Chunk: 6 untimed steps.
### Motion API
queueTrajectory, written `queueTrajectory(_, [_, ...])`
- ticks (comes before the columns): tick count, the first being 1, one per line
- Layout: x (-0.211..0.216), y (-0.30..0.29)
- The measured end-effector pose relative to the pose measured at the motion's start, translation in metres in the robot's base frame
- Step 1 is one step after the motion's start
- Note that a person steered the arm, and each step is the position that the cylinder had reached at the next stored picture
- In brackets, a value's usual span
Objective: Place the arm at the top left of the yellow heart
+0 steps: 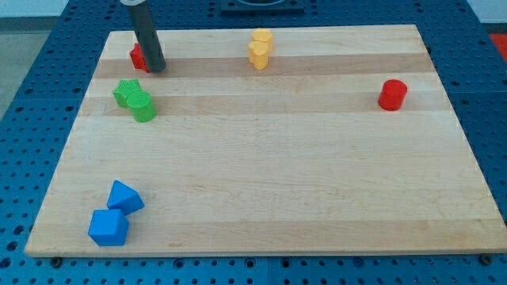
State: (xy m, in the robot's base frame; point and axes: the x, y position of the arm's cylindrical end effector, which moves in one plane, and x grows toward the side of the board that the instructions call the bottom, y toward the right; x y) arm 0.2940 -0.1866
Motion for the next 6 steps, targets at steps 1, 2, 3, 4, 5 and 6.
queueTrajectory(1, [0.020,0.033])
queueTrajectory(2, [0.024,0.036])
queueTrajectory(3, [0.024,0.036])
queueTrajectory(4, [0.019,0.059])
queueTrajectory(5, [0.001,0.091])
queueTrajectory(6, [-0.014,0.096])
